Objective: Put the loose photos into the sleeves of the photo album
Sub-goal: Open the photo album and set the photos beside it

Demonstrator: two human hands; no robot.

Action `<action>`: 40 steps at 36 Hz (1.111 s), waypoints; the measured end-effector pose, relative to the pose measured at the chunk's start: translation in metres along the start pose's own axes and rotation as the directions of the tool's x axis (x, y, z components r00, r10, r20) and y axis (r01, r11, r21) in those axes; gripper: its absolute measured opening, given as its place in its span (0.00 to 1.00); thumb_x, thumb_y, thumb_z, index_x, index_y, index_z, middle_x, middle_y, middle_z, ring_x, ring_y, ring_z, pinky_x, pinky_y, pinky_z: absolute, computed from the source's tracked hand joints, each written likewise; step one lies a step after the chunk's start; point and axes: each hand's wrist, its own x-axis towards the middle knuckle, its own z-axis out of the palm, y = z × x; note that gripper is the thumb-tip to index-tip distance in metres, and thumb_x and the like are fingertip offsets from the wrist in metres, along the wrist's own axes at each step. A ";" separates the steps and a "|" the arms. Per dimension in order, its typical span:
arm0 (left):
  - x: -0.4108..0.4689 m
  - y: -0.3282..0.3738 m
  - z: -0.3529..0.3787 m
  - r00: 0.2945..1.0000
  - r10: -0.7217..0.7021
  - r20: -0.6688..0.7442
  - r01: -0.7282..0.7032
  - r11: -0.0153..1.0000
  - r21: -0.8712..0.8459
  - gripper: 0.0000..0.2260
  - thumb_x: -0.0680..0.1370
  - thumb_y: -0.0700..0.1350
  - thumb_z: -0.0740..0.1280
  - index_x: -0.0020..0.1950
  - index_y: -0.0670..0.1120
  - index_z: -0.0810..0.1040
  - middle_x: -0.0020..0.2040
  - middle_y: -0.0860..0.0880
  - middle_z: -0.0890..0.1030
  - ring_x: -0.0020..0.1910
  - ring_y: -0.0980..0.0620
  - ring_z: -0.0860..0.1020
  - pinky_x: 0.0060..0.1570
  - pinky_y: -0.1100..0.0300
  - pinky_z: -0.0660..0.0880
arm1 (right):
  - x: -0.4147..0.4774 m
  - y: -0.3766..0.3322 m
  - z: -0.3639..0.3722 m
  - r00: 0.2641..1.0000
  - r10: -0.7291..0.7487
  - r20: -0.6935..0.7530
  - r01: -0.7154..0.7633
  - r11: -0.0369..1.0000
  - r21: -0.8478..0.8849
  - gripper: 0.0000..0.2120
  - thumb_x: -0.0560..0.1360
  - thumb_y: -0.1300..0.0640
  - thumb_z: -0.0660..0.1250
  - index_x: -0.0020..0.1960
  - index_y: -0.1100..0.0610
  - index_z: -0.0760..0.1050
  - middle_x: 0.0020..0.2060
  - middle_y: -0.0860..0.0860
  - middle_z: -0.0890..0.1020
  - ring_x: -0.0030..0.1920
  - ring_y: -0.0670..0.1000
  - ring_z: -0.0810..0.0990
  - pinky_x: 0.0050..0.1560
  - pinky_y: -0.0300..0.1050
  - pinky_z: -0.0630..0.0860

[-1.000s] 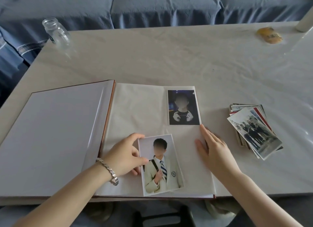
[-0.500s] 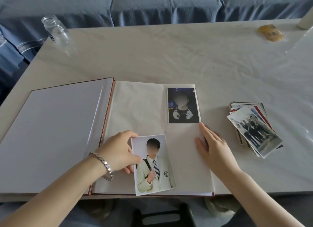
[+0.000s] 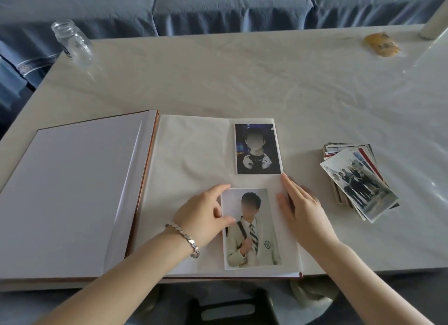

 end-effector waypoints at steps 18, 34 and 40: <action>-0.003 0.020 0.025 0.982 -0.120 -0.142 0.085 0.970 -0.229 0.23 0.70 0.52 0.73 0.62 0.55 0.69 0.39 0.56 0.80 0.39 0.60 0.78 0.35 0.72 0.71 | 0.002 0.009 -0.017 0.999 0.022 0.026 -0.030 0.944 0.329 0.14 0.81 0.60 0.55 0.62 0.46 0.69 0.50 0.33 0.75 0.49 0.29 0.74 0.47 0.21 0.68; -0.008 0.009 0.013 0.979 -0.182 -0.096 0.131 0.912 -0.390 0.23 0.69 0.46 0.75 0.60 0.54 0.68 0.38 0.55 0.82 0.36 0.60 0.79 0.35 0.71 0.73 | 0.005 -0.019 -0.036 0.973 0.217 0.079 -0.211 0.697 0.686 0.24 0.71 0.62 0.70 0.66 0.58 0.71 0.34 0.47 0.83 0.32 0.39 0.79 0.36 0.31 0.76; -0.003 0.016 -0.011 0.973 -0.084 -0.216 -0.043 0.850 -0.525 0.24 0.65 0.64 0.69 0.55 0.54 0.73 0.53 0.55 0.78 0.47 0.59 0.79 0.49 0.64 0.77 | -0.003 -0.055 -0.036 1.000 0.002 0.006 -0.006 0.698 0.716 0.08 0.73 0.57 0.69 0.50 0.46 0.78 0.41 0.43 0.85 0.42 0.38 0.81 0.43 0.30 0.75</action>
